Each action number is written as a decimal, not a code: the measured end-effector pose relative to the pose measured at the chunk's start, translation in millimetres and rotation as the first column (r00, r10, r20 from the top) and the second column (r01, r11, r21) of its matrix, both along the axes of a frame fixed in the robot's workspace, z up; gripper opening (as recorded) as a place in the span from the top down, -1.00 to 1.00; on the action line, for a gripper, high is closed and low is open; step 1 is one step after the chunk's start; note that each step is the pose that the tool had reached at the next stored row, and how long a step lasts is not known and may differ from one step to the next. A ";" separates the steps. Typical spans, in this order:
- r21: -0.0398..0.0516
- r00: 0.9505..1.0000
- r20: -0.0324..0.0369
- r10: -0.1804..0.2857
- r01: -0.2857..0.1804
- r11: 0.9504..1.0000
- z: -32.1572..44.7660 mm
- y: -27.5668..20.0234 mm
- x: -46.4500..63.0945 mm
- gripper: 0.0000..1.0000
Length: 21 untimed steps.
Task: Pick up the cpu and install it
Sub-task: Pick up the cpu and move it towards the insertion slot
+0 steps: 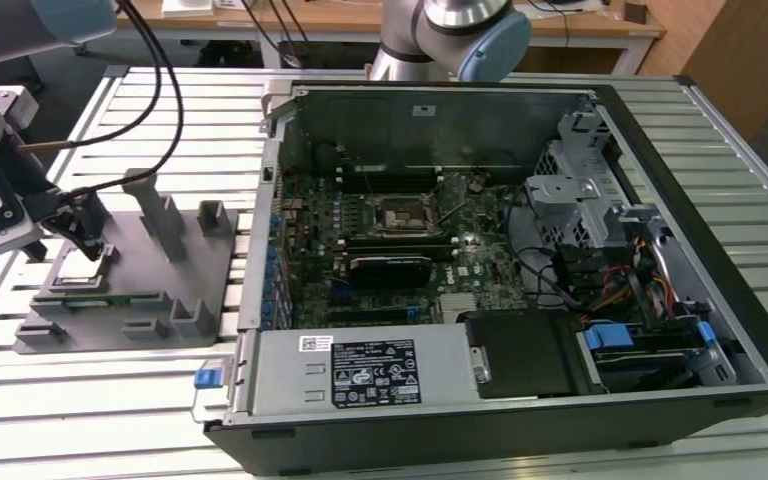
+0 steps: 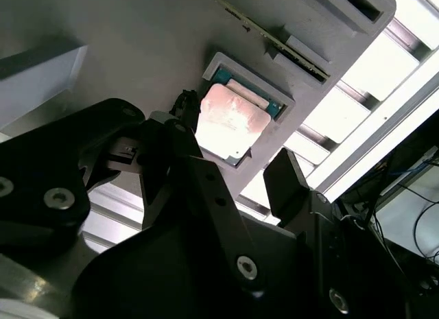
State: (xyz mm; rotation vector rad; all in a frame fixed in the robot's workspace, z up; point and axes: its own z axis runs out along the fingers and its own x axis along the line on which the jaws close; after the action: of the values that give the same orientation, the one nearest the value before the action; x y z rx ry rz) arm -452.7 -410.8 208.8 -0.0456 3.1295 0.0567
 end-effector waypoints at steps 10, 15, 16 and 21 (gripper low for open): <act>0.000 1.000 0.000 0.000 0.000 1.000 -9.7 0.0 0.6 -0.29; 0.000 1.000 0.000 0.000 0.000 1.000 -12.7 1.0 0.6 -0.29; 0.000 1.000 0.000 0.000 0.000 1.000 -13.3 1.2 0.7 -0.29; 0.000 1.000 0.000 0.000 0.000 1.000 -17.4 1.5 0.6 -0.29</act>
State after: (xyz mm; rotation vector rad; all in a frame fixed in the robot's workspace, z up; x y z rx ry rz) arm -452.1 -409.3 191.4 -0.0456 3.1294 0.0565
